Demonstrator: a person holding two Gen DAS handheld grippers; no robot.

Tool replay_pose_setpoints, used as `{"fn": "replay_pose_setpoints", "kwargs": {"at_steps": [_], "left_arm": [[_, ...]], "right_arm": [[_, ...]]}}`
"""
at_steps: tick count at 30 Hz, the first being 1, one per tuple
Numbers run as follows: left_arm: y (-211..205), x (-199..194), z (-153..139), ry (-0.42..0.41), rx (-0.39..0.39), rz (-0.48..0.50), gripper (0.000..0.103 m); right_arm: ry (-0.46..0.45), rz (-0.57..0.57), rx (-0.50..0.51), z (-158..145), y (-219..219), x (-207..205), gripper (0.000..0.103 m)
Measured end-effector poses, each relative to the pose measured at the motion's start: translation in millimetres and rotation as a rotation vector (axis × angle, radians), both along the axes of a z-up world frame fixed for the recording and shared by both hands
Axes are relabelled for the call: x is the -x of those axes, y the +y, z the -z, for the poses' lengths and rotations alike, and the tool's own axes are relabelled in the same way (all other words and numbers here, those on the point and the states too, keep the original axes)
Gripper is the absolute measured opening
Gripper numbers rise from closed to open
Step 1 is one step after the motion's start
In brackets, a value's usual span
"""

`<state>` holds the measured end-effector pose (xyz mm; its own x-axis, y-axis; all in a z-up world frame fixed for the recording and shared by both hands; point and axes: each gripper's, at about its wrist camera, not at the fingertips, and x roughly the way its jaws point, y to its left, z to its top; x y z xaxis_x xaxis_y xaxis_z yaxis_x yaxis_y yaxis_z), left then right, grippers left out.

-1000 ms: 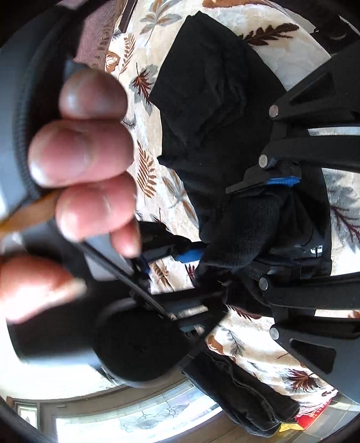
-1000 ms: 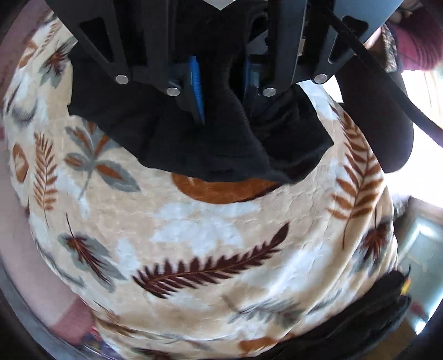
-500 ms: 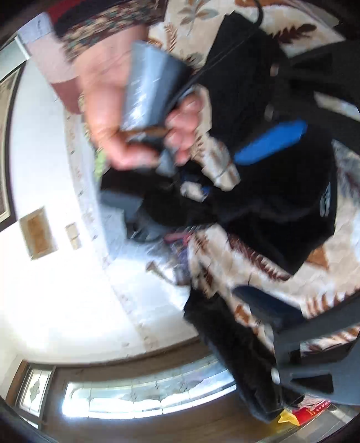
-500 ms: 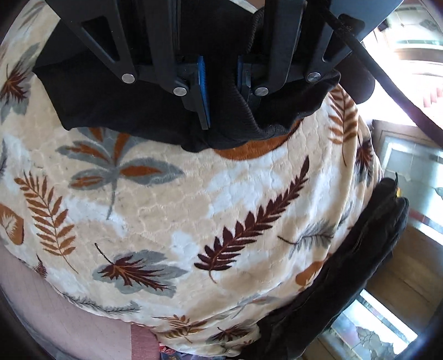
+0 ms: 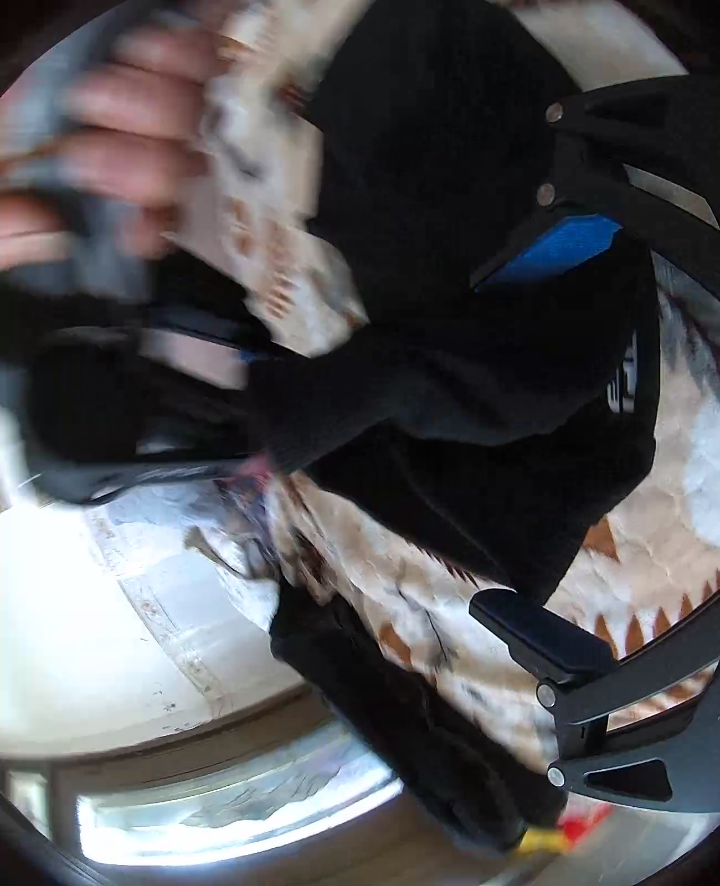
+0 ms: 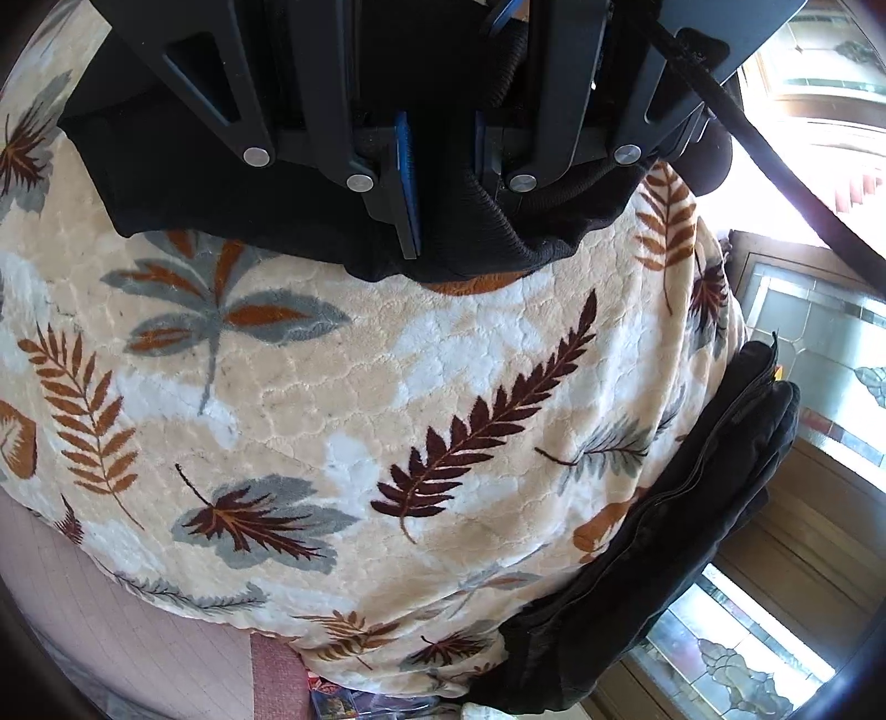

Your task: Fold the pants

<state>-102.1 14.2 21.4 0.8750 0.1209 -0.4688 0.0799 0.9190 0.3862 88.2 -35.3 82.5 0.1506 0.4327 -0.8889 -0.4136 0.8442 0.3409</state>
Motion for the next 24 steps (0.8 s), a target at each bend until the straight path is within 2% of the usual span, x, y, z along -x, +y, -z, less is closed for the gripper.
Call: {"fn": "replay_pose_setpoints", "kwargs": {"at_steps": [2, 5, 8, 11, 15, 16, 17, 19, 24], "left_arm": [[-3, 3, 2, -0.005, -0.027, -0.005, 0.103], [-2, 10, -3, -0.053, 0.002, -0.014, 0.103], [-1, 6, 7, -0.006, -0.028, -0.056, 0.103], [1, 5, 7, 0.008, -0.005, -0.054, 0.103], [-13, 0, 12, 0.034, -0.03, 0.004, 0.103], [-15, -1, 12, 0.037, -0.024, 0.021, 0.097], [-16, 0, 9, 0.041, -0.007, 0.041, 0.066], [-18, -5, 7, 0.091, 0.035, 0.058, 0.022], [-21, -6, -10, 0.126, 0.082, 0.103, 0.021]], "right_arm": [[-0.001, 0.002, -0.007, -1, -4, 3, 0.017], [-0.002, 0.015, -0.013, 0, -12, 5, 0.017], [-0.001, 0.024, -0.015, 1, -17, 6, 0.017], [0.002, 0.04, -0.024, 2, -24, 5, 0.017], [-0.005, 0.039, -0.035, 0, -27, 8, 0.017], [-0.007, 0.035, -0.037, -1, -27, 9, 0.017], [-0.011, 0.031, -0.041, -1, -27, 10, 0.017], [-0.02, 0.028, -0.047, -4, -29, 12, 0.017], [-0.044, 0.025, -0.072, -14, -42, 19, 0.017]]}}
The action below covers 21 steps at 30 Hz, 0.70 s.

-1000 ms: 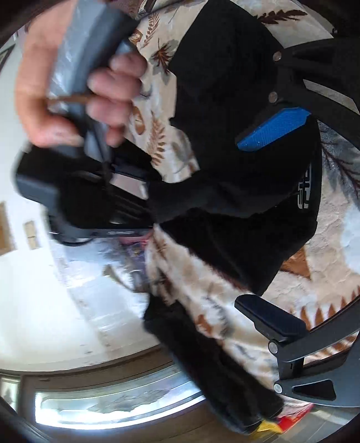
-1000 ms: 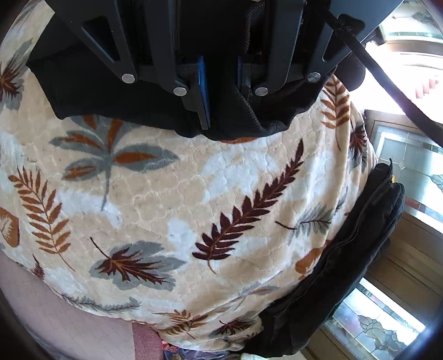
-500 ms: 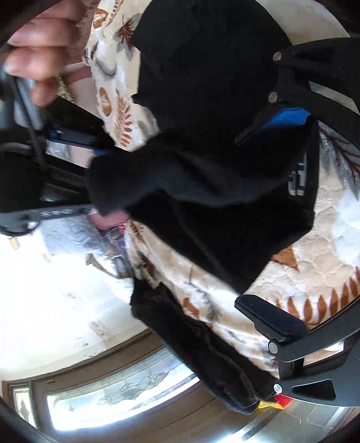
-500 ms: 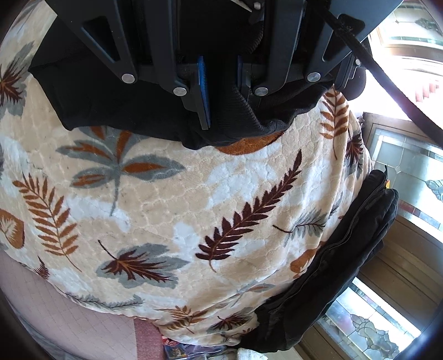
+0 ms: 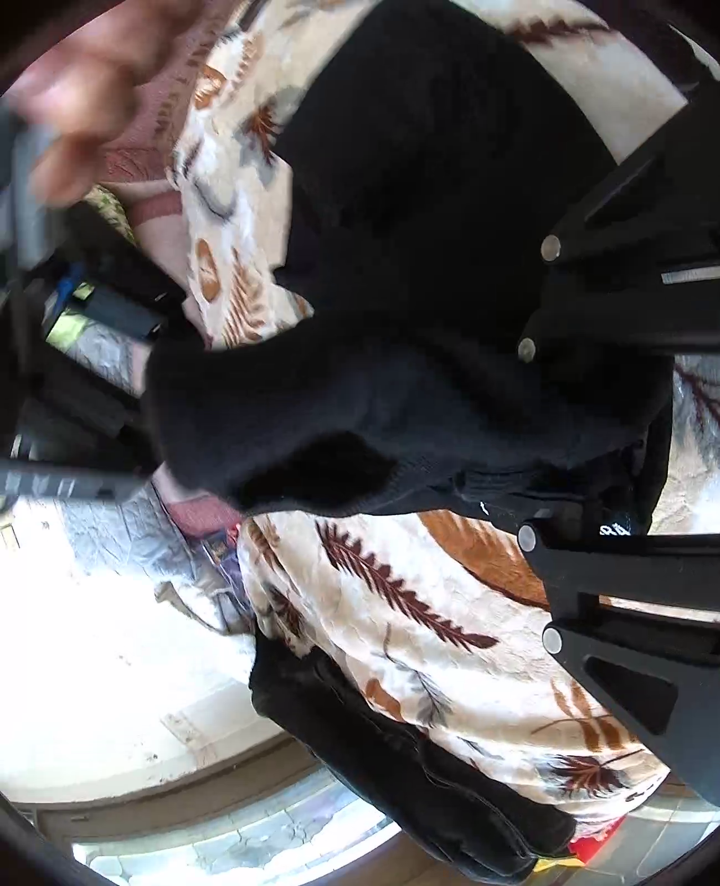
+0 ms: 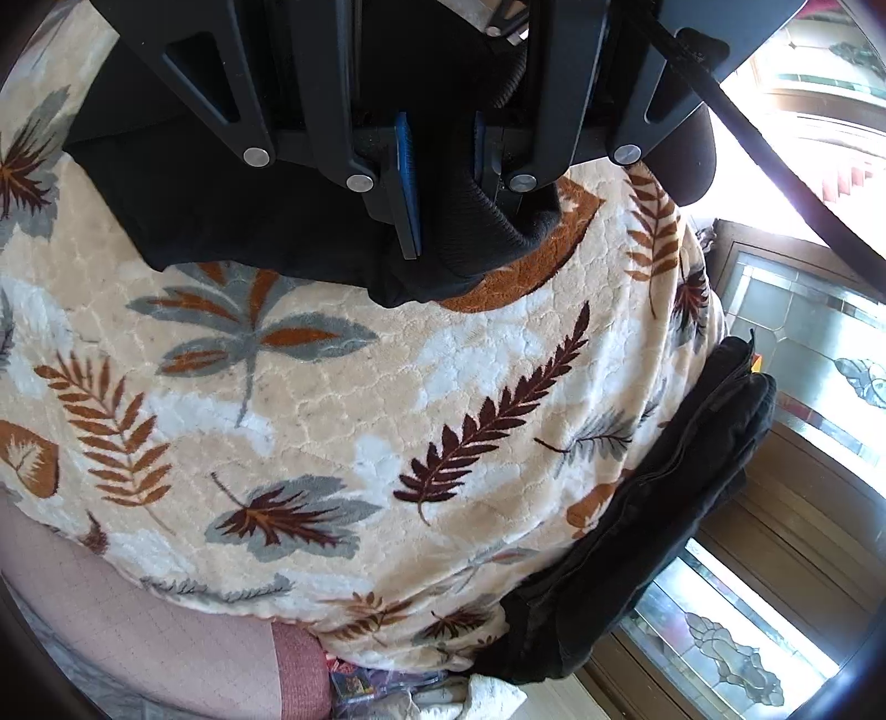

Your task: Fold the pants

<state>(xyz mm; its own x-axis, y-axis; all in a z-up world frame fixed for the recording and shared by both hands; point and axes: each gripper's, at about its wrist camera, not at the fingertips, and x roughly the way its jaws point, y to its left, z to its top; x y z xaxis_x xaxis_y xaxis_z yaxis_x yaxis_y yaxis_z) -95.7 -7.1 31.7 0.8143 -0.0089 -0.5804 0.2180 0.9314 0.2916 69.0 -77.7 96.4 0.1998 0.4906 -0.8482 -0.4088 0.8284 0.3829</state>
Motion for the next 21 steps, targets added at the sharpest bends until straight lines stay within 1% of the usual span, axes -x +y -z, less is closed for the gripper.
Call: {"fn": "replay_pose_setpoints", "kwargs": {"at_steps": [2, 5, 6, 9, 13, 14, 16, 17, 19, 20, 21], "left_arm": [[-7, 4, -12, -0.01, 0.01, 0.022, 0.021], [-30, 10, -27, -0.038, -0.008, 0.072, 0.021], [-44, 12, -32, -0.046, -0.018, 0.099, 0.021], [-84, 18, -34, -0.062, -0.054, 0.166, 0.021], [-134, 24, -23, -0.062, -0.1, 0.253, 0.021], [-151, 25, -16, -0.059, -0.118, 0.282, 0.021], [-170, 28, -6, -0.059, -0.153, 0.311, 0.022], [-180, 29, 2, -0.059, -0.185, 0.328, 0.023], [-191, 32, 13, -0.044, -0.222, 0.355, 0.028], [-193, 34, 15, -0.038, -0.231, 0.367, 0.032], [-192, 38, 15, -0.028, -0.222, 0.393, 0.034]], "right_arm": [[-0.02, 0.009, -0.02, -6, -13, 5, 0.017], [-0.04, 0.041, -0.075, -14, -43, 10, 0.017], [-0.045, 0.053, -0.088, -15, -53, 11, 0.017], [-0.059, 0.113, -0.127, -17, -92, 16, 0.017], [-0.053, 0.212, -0.146, -6, -145, 21, 0.017], [-0.05, 0.234, -0.142, -1, -157, 21, 0.017], [-0.05, 0.281, -0.115, 12, -181, 23, 0.017], [-0.049, 0.3, -0.1, 18, -190, 23, 0.017], [-0.044, 0.332, -0.085, 30, -208, 23, 0.017], [-0.049, 0.348, -0.078, 36, -215, 24, 0.018], [-0.063, 0.372, -0.057, 41, -224, 25, 0.021]]}}
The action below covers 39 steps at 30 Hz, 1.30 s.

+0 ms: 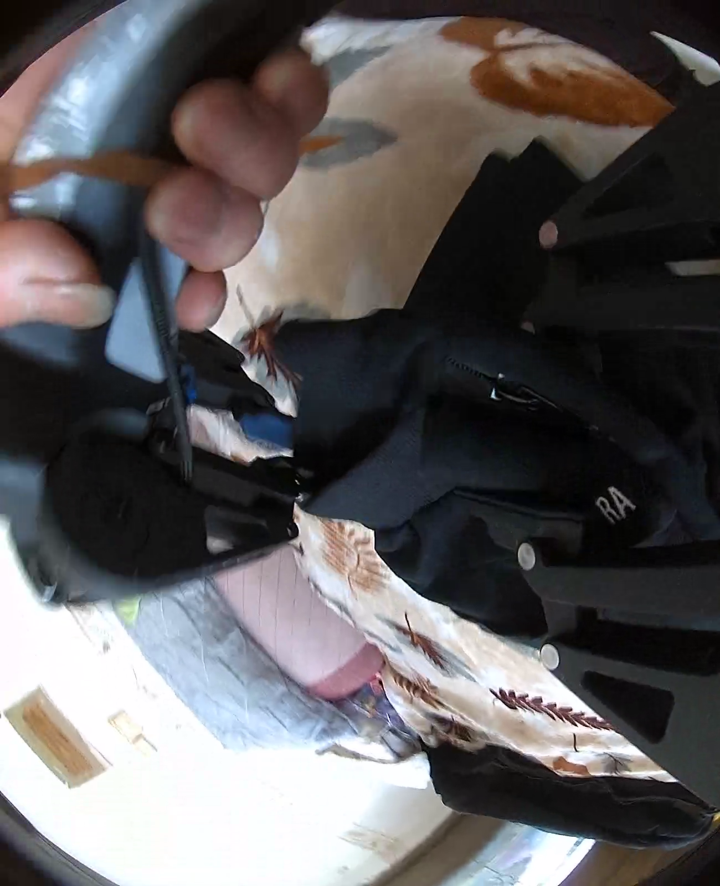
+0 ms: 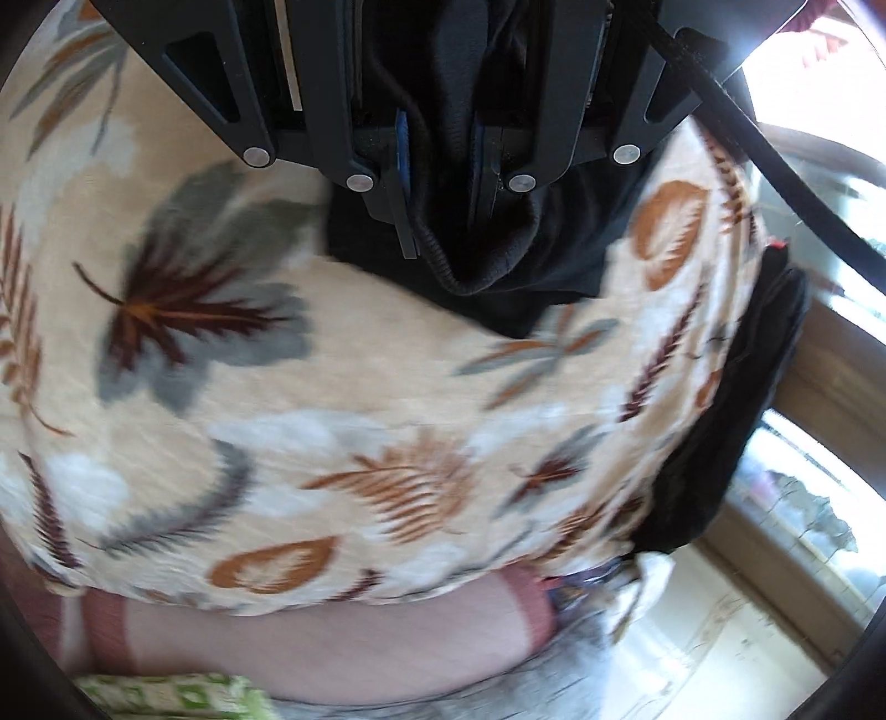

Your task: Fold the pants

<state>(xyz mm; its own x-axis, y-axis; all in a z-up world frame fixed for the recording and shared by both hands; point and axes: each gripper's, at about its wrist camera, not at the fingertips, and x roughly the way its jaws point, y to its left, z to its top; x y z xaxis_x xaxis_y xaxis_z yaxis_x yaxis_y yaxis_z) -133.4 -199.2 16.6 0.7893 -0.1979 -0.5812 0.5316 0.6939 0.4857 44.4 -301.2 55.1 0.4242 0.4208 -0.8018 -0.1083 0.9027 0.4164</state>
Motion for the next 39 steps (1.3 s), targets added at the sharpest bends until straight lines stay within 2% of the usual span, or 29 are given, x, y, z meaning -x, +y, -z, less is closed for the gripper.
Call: {"fn": "replay_pose_setpoints", "kwargs": {"at_steps": [1, 2, 4, 5, 6, 9, 13, 16, 18, 21, 23, 24, 25, 26, 29, 34, 36, 39], "left_arm": [[3, 4, -3, 0.019, 0.014, 0.024, 0.038], [11, 10, -9, 0.057, 0.045, 0.056, 0.044], [30, 19, -23, 0.122, 0.109, 0.093, 0.054], [41, 24, -29, 0.151, 0.147, 0.107, 0.062], [56, 29, -38, 0.179, 0.193, 0.119, 0.064], [90, 38, -57, 0.174, 0.252, 0.078, 0.067], [133, 26, -70, 0.133, 0.302, -0.067, 0.07], [160, 6, -71, 0.176, 0.373, -0.162, 0.07], [179, -5, -70, 0.227, 0.442, -0.213, 0.07], [196, -7, -70, 0.263, 0.508, -0.25, 0.07], [204, -5, -68, 0.251, 0.513, -0.266, 0.07], [207, -4, -67, 0.246, 0.514, -0.276, 0.071], [208, -5, -66, 0.247, 0.516, -0.282, 0.071], [211, -6, -66, 0.251, 0.523, -0.291, 0.071], [217, -11, -64, 0.274, 0.556, -0.307, 0.071], [215, -22, -64, 0.329, 0.599, -0.3, 0.072], [208, -29, -62, 0.376, 0.63, -0.276, 0.072], [187, -39, -54, 0.448, 0.657, -0.237, 0.072]], "right_arm": [[-0.002, 0.026, 0.019, 5, -9, 1, 0.026], [0.009, 0.042, 0.021, 10, -16, 2, 0.041], [0.009, 0.093, -0.019, 16, -37, 10, 0.051], [-0.003, 0.12, -0.033, 15, -45, 16, 0.051], [-0.02, 0.148, -0.035, 12, -54, 21, 0.051], [-0.101, 0.192, -0.004, -7, -65, 40, 0.05], [-0.172, 0.099, -0.121, -31, -50, 70, 0.047], [-0.115, 0.026, -0.132, -18, -20, 79, 0.047], [-0.06, 0.005, -0.086, 2, 1, 80, 0.047], [-0.004, 0.037, -0.008, 26, 18, 78, 0.048], [-0.028, 0.05, 0.026, 27, 25, 81, 0.05], [-0.04, 0.033, 0.036, 26, 30, 82, 0.045], [-0.027, -0.003, -0.008, 27, 34, 81, 0.016], [-0.012, -0.011, -0.031, 29, 36, 82, 0.01], [-0.059, -0.008, -0.035, 19, 34, 90, 0.007], [-0.124, 0.077, -0.067, -7, -1, 113, 0.004], [-0.114, 0.105, -0.053, -8, -14, 117, 0.004], [-0.051, 0.143, -0.034, 9, -27, 119, 0.004]]}}
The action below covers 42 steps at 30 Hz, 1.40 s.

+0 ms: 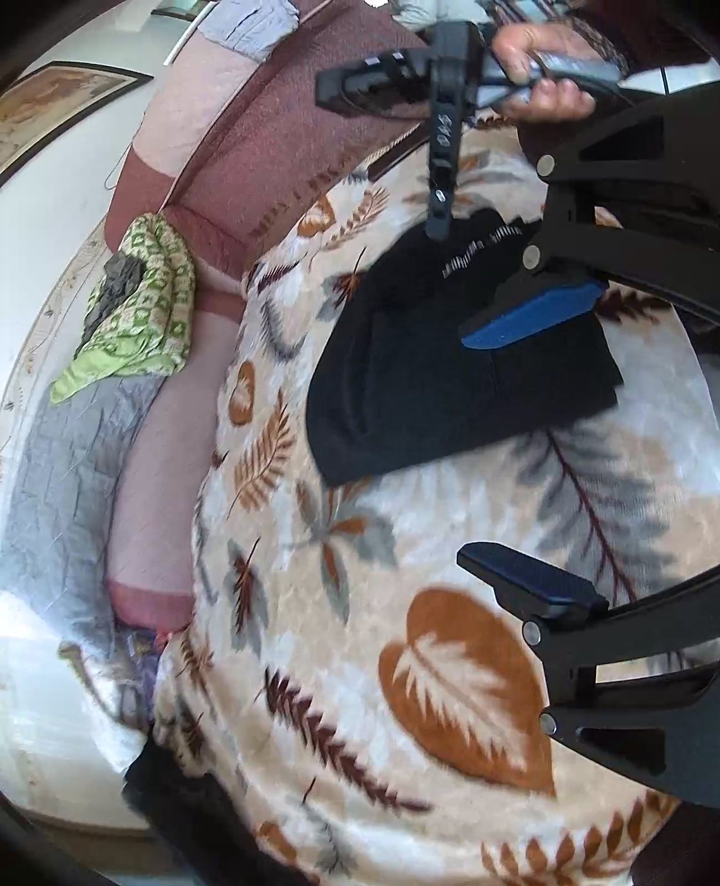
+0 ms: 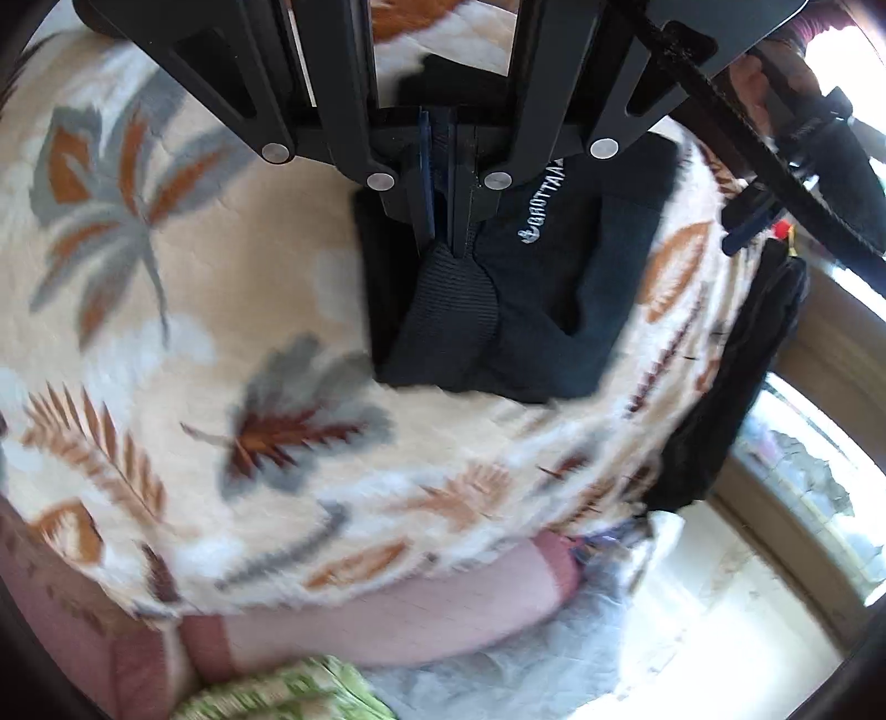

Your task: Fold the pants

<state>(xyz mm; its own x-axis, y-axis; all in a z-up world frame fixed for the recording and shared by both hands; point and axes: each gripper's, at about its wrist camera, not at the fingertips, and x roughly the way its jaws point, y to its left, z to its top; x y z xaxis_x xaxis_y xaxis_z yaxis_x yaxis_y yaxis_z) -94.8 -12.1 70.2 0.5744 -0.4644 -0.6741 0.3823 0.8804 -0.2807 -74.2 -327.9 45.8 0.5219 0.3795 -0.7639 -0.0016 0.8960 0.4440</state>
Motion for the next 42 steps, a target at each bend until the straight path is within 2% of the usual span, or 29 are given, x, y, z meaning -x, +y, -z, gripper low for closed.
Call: {"fn": "replay_pose_setpoints", "kwargs": {"at_steps": [3, 6, 10, 12, 14, 16, 19, 25, 29, 32, 35, 37, 39, 42], "left_arm": [[-27, -8, 17, 0.048, -0.013, 0.05, 0.072], [-48, -13, 38, 0.111, -0.044, 0.072, 0.072], [-55, -11, 46, 0.101, -0.069, 0.054, 0.073], [-54, -11, 47, 0.101, -0.069, 0.057, 0.073], [-53, -11, 48, 0.102, -0.068, 0.058, 0.073], [-51, -11, 50, 0.106, -0.06, 0.055, 0.073], [-50, -10, 53, 0.116, -0.039, 0.041, 0.073], [-49, -9, 56, 0.12, -0.022, 0.028, 0.073], [-50, -7, 55, 0.11, -0.029, 0.027, 0.073], [-51, -6, 54, 0.098, -0.04, 0.026, 0.073], [-49, -4, 49, 0.095, -0.045, 0.043, 0.075], [-45, 0, 40, 0.081, -0.044, 0.059, 0.075], [-41, 6, 32, 0.056, -0.042, 0.073, 0.075], [-31, 11, 21, 0.017, -0.037, 0.065, 0.075]], "right_arm": [[0.038, -0.001, -0.007, 17, 2, -2, 0.004], [0.035, -0.005, 0.022, 23, 8, -7, 0.004], [0.028, -0.02, 0.035, 26, 9, -11, 0.005], [0.022, -0.019, 0.036, 25, 6, -10, 0.01], [-0.005, 0.001, 0.037, 15, 1, -4, 0.012], [-0.066, 0.032, 0.087, -1, 1, 3, 0.012], [-0.136, 0.003, 0.083, -23, 8, 3, 0.012], [-0.118, -0.123, -0.051, -31, 41, -45, 0.012], [0.008, -0.181, -0.131, -4, 66, -96, 0.012], [0.076, -0.137, -0.069, 23, 75, -129, 0.012], [0.05, -0.09, -0.002, 28, 74, -140, 0.012], [0.014, -0.045, 0.048, 21, 67, -137, 0.018], [-0.022, -0.024, 0.053, 11, 58, -127, 0.037], [-0.096, -0.007, 0.107, -8, 42, -101, 0.04]]}}
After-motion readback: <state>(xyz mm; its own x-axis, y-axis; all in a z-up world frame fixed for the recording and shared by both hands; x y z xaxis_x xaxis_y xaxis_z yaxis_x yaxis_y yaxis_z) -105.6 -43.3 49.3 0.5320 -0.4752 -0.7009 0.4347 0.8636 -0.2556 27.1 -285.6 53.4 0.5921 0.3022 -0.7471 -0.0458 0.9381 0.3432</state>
